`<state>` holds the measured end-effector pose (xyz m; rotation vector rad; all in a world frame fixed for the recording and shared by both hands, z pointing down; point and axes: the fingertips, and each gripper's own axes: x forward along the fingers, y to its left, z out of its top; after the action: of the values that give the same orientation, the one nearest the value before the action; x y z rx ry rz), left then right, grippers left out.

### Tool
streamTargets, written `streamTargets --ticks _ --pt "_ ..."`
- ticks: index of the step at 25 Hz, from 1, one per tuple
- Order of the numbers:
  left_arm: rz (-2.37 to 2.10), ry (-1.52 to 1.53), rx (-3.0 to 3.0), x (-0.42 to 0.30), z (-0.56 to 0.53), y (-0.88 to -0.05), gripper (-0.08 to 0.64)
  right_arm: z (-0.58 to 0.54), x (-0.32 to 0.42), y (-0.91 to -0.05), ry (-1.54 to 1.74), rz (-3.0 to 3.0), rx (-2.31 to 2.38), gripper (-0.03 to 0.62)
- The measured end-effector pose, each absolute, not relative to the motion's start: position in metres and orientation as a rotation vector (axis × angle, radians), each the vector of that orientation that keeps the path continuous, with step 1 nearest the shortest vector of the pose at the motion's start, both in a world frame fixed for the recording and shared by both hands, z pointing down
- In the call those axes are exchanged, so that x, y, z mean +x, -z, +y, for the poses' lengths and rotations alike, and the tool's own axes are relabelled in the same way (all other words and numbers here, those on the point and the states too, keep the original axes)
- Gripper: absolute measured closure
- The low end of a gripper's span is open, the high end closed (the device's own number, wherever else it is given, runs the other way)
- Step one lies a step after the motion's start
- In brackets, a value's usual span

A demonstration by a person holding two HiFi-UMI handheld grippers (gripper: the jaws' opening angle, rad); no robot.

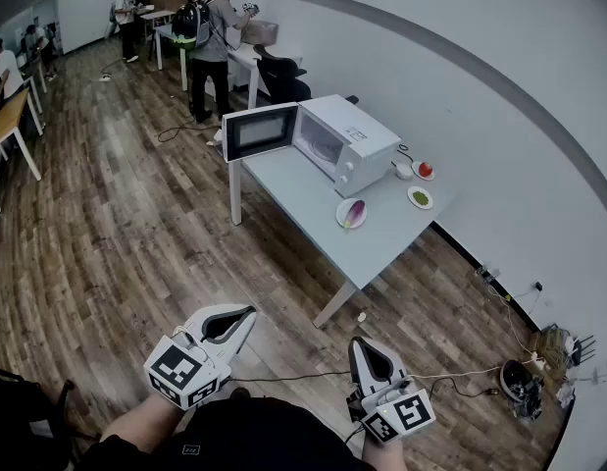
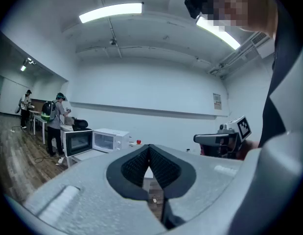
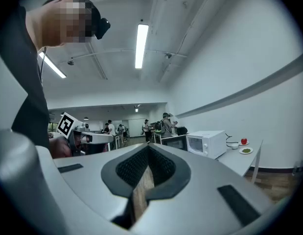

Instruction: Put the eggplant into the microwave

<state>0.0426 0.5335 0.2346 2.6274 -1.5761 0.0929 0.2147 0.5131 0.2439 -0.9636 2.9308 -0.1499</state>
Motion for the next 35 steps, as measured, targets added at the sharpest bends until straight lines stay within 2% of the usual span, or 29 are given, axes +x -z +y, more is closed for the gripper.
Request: streamTargets --ticks 13,35 --pt "-1.557 -0.089 2.625 0.036 0.526 -0.239 0.552 0.508 0.207 -0.248 0.171 2.936 -0.973 0.578" --pt "-1.49 -0.101 2.623 -0.029 0.516 -0.259 0.552 0.5 0.157 -0.257 0.197 2.902 -1.073 0.577"
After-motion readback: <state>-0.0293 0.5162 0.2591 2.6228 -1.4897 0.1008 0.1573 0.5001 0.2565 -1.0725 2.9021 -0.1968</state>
